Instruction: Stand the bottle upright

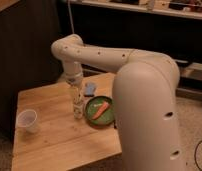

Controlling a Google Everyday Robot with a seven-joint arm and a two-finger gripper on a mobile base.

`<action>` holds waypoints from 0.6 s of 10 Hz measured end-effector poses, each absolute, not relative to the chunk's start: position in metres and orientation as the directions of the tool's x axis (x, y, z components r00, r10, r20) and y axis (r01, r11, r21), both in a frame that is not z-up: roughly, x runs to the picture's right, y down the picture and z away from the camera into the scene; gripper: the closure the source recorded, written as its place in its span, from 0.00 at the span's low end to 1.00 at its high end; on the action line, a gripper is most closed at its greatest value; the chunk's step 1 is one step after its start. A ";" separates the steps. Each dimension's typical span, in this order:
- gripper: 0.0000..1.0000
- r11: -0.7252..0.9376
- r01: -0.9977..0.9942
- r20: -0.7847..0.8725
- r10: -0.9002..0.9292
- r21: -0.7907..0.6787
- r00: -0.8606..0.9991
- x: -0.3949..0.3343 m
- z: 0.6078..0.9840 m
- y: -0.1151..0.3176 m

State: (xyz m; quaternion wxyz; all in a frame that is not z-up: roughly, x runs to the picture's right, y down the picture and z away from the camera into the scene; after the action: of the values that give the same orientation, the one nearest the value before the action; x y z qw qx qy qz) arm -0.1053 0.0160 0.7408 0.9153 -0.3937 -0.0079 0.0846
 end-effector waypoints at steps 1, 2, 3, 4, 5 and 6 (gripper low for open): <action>0.22 0.652 -0.187 -0.010 0.265 -0.734 0.964 -0.097 0.742 0.016; 0.20 0.631 -0.215 0.036 0.360 -0.745 0.932 -0.087 0.743 0.017; 0.20 0.609 -0.240 0.095 0.464 -0.756 0.881 -0.072 0.743 0.020; 0.20 0.597 -0.258 0.137 0.535 -0.759 0.833 -0.062 0.741 0.019; 0.20 0.591 -0.272 0.165 0.579 -0.760 0.798 -0.055 0.739 0.018; 0.20 0.587 -0.282 0.185 0.610 -0.759 0.770 -0.051 0.737 0.016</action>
State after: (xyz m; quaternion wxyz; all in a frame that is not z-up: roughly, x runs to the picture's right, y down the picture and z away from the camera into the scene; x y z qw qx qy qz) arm -0.0514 0.0162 0.7366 0.8633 -0.3741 -0.2193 0.2583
